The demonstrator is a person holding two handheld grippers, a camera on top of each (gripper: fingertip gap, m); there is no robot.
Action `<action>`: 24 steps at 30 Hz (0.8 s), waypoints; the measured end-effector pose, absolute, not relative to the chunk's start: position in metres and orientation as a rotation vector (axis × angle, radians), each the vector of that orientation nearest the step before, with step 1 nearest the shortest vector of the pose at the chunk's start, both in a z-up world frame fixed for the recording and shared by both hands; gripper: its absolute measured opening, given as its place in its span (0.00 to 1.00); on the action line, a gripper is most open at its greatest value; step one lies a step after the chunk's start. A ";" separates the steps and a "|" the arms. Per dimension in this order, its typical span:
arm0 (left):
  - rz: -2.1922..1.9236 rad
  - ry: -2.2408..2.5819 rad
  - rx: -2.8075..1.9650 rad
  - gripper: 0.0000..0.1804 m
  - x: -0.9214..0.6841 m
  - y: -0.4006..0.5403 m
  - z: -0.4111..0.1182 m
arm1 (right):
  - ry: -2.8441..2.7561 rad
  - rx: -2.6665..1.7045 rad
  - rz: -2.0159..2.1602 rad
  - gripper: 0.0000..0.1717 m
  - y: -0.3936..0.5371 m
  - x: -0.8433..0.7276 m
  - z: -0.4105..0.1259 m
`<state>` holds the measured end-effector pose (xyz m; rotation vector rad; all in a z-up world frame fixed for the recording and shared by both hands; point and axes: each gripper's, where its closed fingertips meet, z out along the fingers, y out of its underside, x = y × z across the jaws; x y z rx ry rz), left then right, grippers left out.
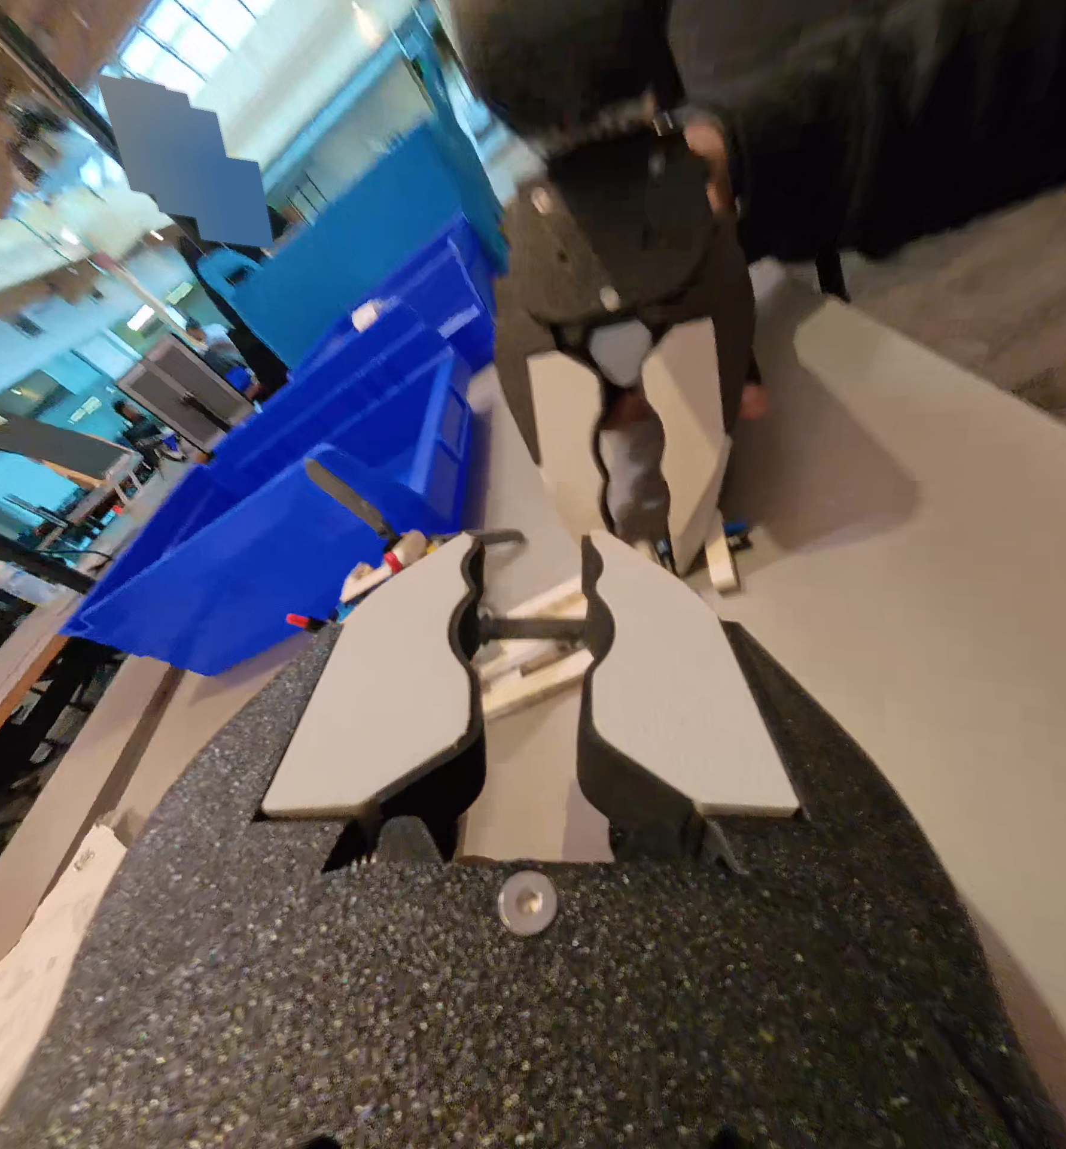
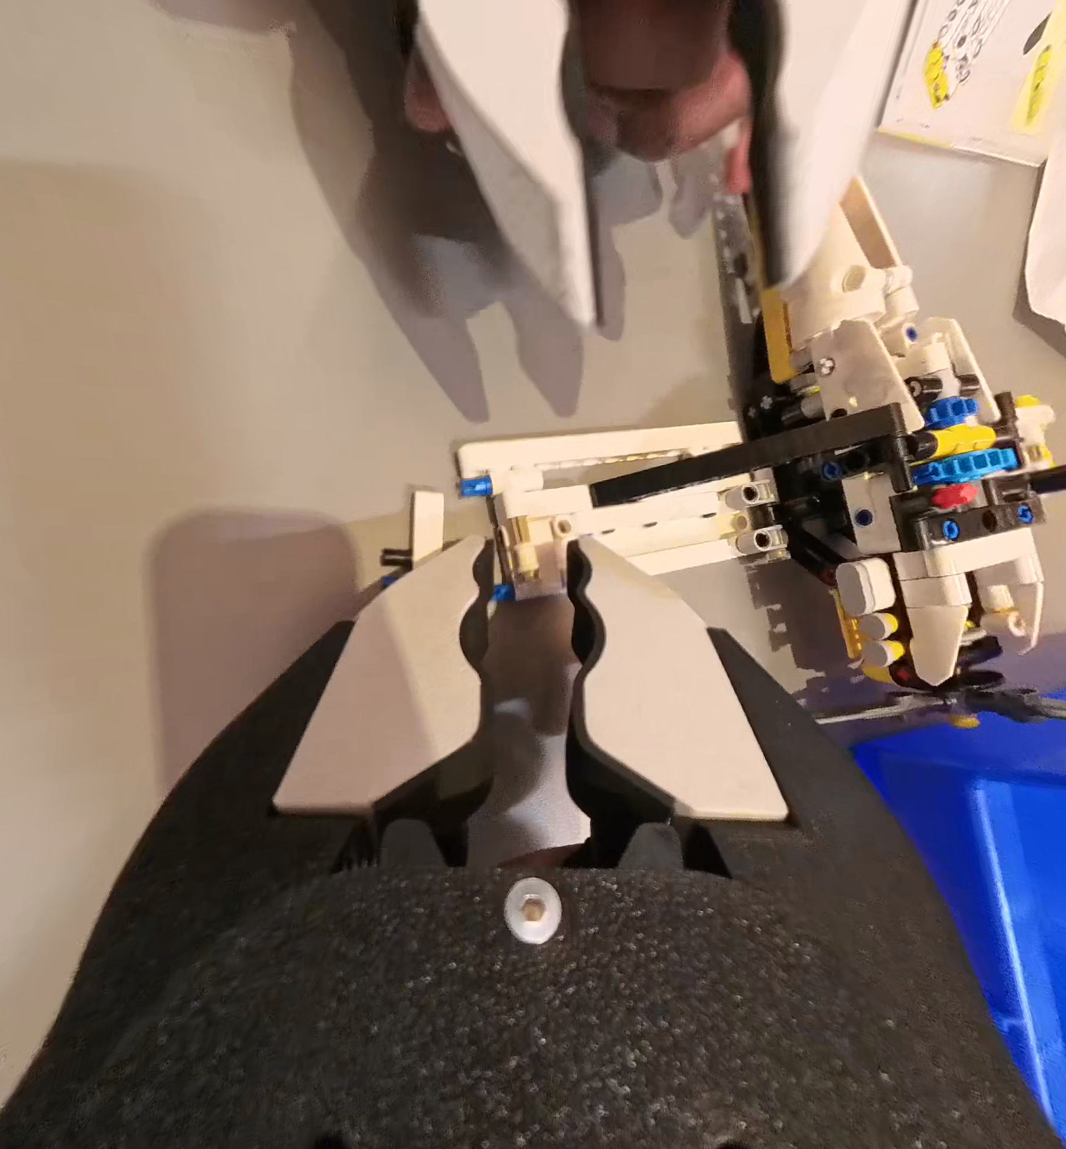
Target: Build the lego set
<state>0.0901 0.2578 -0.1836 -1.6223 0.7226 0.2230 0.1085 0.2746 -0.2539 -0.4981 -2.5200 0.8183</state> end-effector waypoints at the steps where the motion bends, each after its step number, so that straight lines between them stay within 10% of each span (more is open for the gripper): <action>1: 0.217 0.677 -1.576 0.15 0.088 0.259 -0.174 | -2.521 -0.502 0.829 0.12 0.274 0.109 -0.254; 10: 0.172 0.348 -1.278 0.07 0.058 0.253 -0.102 | -2.515 -0.520 0.848 0.09 0.270 0.106 -0.254; 24: 0.336 1.087 -1.712 0.21 0.078 0.239 -0.230 | -2.560 -0.526 0.780 0.07 0.267 0.105 -0.245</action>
